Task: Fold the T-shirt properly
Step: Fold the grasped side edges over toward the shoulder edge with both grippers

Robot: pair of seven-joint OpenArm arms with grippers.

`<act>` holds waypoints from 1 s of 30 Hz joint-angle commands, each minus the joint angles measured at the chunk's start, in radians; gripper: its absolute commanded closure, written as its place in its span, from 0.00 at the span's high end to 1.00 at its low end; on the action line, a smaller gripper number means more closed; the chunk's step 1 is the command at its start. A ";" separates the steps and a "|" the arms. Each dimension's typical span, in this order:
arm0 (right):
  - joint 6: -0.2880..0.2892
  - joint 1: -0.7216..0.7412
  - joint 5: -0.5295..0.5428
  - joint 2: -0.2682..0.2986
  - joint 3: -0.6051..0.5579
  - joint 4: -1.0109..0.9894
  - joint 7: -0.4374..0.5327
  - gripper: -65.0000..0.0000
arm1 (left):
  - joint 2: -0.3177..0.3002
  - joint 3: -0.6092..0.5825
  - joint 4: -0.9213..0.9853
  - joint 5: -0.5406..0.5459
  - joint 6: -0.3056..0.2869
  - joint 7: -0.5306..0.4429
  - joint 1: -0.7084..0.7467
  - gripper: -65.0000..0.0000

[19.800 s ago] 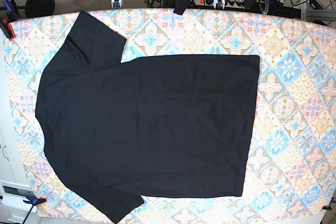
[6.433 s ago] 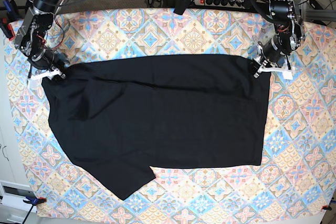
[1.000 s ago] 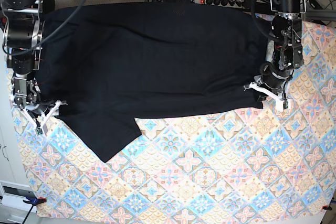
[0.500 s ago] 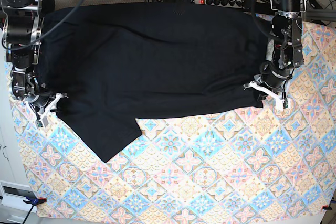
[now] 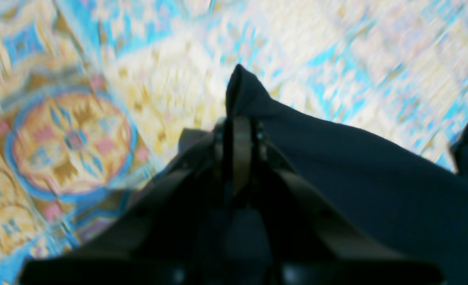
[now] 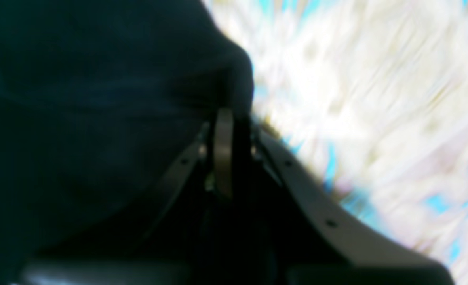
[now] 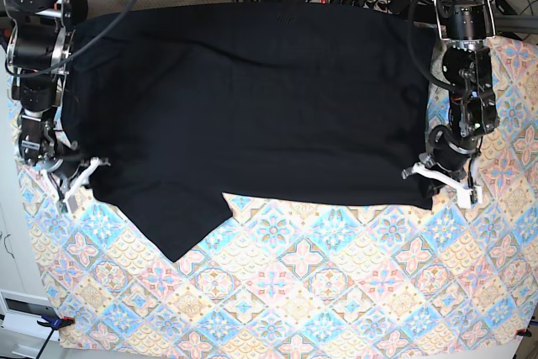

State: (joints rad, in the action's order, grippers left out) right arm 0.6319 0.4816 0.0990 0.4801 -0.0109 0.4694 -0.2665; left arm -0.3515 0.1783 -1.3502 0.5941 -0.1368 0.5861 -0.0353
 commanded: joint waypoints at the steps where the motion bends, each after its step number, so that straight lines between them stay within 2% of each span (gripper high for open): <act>1: 0.003 0.033 0.014 0.022 0.007 0.038 0.009 0.02 | -0.019 0.014 -0.001 0.000 0.004 -0.024 -0.024 0.00; 7: 0.003 0.035 0.014 0.022 0.012 0.133 -0.038 0.02 | -0.019 0.008 0.088 -0.001 0.004 -0.024 -0.110 0.00; 13: 0.006 0.039 0.017 0.022 0.013 0.208 -0.078 0.02 | -0.019 0.008 0.102 0.000 0.004 -0.024 -0.127 0.00; 16: 0.055 0.033 0.018 0.029 0.015 0.291 -0.109 0.02 | -0.019 0.008 0.097 0.003 0.004 -0.024 -0.120 0.00; 18: 0.066 -0.002 0.018 0.038 0.047 0.337 -0.150 0.02 | -0.021 0.014 0.077 0.005 0.004 -0.024 -0.081 0.00; 23: 0.066 -0.149 0.017 0.041 0.228 0.510 -0.218 0.02 | -0.033 0.014 -0.104 0.010 0.004 -0.024 0.070 0.00; 30: 0.066 -0.334 0.017 0.041 0.249 0.682 -0.248 0.02 | -0.033 0.016 -0.308 0.011 0.004 -0.024 0.275 0.00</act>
State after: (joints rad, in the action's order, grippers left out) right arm 0.7044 0.1394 0.1150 0.4957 0.2283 1.1378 -0.5217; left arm -0.3706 0.1875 -1.6363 0.6029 -0.1310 0.5816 0.2405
